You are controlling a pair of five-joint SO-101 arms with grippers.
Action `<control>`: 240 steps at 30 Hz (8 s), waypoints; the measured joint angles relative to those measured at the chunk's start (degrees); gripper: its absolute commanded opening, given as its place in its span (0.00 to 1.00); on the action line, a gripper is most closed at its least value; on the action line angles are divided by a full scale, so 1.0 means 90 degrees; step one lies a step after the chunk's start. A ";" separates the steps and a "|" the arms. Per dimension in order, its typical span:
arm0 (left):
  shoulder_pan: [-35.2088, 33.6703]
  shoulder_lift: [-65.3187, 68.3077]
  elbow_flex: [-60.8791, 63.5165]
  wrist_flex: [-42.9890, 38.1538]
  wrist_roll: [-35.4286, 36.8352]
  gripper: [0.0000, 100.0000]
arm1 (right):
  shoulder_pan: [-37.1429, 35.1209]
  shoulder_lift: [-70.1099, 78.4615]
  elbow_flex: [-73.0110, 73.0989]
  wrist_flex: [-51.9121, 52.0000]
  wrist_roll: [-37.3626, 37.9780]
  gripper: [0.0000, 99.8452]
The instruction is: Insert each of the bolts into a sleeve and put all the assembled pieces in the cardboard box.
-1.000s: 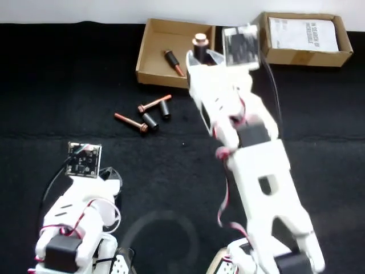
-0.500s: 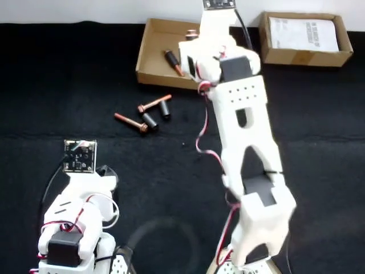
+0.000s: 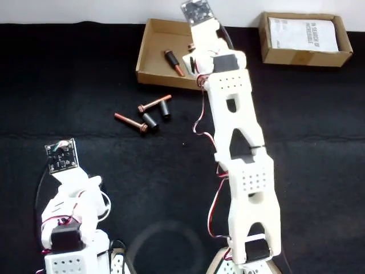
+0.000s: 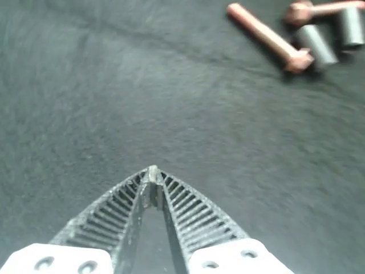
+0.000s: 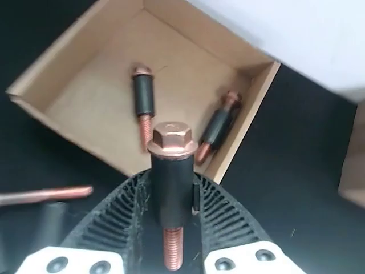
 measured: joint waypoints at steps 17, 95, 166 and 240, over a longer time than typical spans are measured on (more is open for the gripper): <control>-0.0772 0.0000 0.0733 -0.1377 0.1114 0.01 | -0.0254 0.1934 -0.0010 -0.2989 0.3126 0.17; -0.0772 0.0000 0.0742 -0.1377 0.1123 0.01 | -0.1495 0.3057 -0.2510 0.2208 -0.2354 0.01; 0.1270 0.5284 -0.6574 0.0860 0.0889 0.01 | 0.2198 -1.6928 1.1009 0.1709 -0.1319 0.01; 0.2081 1.2620 -0.7600 -0.3585 -1.0481 0.14 | 0.3595 -1.6957 1.3343 -0.0449 -0.1319 0.01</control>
